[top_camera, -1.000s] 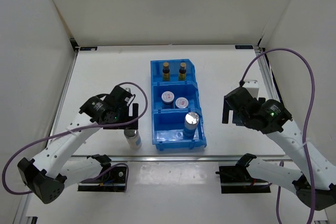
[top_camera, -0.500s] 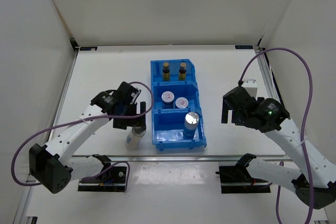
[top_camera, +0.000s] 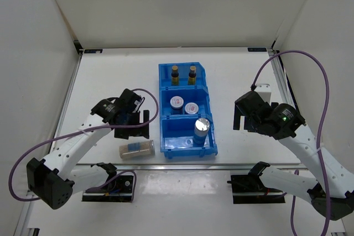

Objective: Organize the condiment bottles

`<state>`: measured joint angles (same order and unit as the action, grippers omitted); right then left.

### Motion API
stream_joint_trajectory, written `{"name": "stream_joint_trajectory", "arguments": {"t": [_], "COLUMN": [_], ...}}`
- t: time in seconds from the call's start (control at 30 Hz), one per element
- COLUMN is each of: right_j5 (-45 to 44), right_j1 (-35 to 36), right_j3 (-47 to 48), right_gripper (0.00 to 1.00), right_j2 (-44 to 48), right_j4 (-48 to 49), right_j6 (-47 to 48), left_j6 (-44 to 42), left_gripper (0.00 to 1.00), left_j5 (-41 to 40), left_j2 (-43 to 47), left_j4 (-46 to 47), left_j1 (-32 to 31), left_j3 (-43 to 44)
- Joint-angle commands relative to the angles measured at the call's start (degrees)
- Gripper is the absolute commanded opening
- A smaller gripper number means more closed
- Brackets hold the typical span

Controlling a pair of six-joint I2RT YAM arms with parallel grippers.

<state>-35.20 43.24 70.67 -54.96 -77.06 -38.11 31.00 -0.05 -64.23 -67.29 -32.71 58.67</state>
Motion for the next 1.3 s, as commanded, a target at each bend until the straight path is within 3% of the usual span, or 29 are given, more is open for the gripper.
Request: {"name": "stream_joint_trajectory", "arguments": {"t": [0.0, 0.27, 0.4, 0.63, 0.8, 0.97, 1.13, 1.27], "right_j5": [-1.4, -1.4, -1.4, -1.4, -1.4, -1.4, -0.8, -0.8], "right_j1": [0.0, 0.0, 0.0, 0.0, 0.0, 0.0, 0.0, 0.0], "right_j3": [0.0, 0.0, 0.0, 0.0, 0.0, 0.0, 0.0, 0.0], "right_gripper": [1.0, 1.0, 1.0, 1.0, 1.0, 1.0, 1.0, 1.0], "right_j2": [0.1, 0.6, 0.6, 0.6, 0.6, 0.6, 0.1, 0.7], "right_j4": [-0.7, -0.7, -0.7, -0.7, -0.7, -0.7, -0.7, -0.7], "right_j6": [-0.3, -0.3, -0.3, -0.3, 0.2, 0.2, 0.2, 0.2], "left_j6": [-0.7, -2.0, -9.1, -30.8, -39.0, -39.0, -44.4, -48.4], "left_gripper": [0.98, 1.0, 1.0, 1.0, 0.96, 0.96, 0.95, 0.94], "left_j5": [-0.6, 2.0, 3.8, 11.2, 7.9, 8.0, 8.7, 3.2], "left_j2": [0.5, -2.4, -3.7, -4.5, -2.4, 0.8, 3.1, 2.5], "left_j4": [-1.8, -2.4, -2.4, 2.0, 8.4, 13.7, 17.4, 16.6], "left_j1": [0.3, 0.3, 0.3, -2.5, -7.0, -6.4, -4.6, -4.6], "left_j3": [1.9, 1.9, 6.5, 12.9, 6.6, 1.5, -1.9, -2.4]}}
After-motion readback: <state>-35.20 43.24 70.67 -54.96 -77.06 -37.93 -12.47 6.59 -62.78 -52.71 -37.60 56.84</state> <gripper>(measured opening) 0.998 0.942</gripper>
